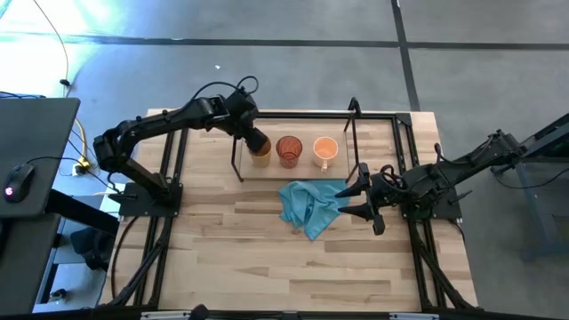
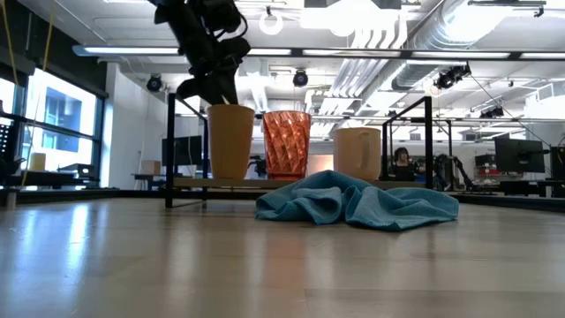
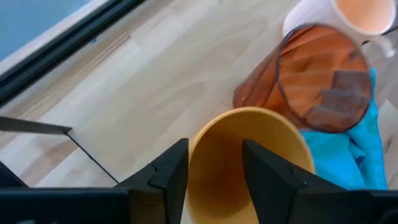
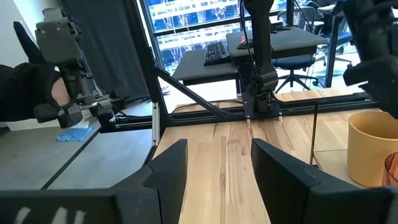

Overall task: Stack small to large cups/mugs on shelf
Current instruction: Return to Home Position

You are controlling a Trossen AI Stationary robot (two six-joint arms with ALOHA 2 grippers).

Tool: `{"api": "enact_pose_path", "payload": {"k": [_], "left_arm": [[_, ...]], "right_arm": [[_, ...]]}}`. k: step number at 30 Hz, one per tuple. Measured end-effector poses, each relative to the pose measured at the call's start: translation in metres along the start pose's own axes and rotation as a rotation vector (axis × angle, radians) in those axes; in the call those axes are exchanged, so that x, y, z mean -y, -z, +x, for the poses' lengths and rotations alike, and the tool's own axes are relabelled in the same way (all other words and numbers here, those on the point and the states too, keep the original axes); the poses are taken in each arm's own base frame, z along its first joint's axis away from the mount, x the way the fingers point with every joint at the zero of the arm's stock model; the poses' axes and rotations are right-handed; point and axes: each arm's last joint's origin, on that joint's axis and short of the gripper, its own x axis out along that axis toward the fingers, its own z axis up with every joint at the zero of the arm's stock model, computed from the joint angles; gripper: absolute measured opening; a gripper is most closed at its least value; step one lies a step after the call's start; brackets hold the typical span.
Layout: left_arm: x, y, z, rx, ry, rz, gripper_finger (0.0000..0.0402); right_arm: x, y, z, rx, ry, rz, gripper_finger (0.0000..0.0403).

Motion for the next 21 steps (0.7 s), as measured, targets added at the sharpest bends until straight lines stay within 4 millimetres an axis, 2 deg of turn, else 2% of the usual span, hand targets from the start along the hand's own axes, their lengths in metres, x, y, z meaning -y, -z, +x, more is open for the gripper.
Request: {"api": "enact_pose_path", "payload": {"k": [9, 14, 17, 21], "left_arm": [[0.003, -0.008, -0.023, -0.028, -0.046, 0.039, 0.0138], [0.006, -0.013, -0.044, -0.044, -0.067, 0.076, 0.0138], [0.015, -0.018, -0.069, 0.043, -0.019, 0.108, 0.0138], [0.029, -0.020, -0.115, 0.240, 0.064, 0.207, 0.0138]], "right_arm": [[0.000, 0.000, 0.000, -0.001, 0.000, -0.001, 0.0170], [0.000, -0.001, -0.001, 0.004, 0.000, -0.050, 0.0170], [0.003, -0.005, -0.005, 0.035, 0.006, -0.088, 0.0170], [0.010, -0.016, -0.021, 0.100, 0.027, -0.131, 0.0170]]}}
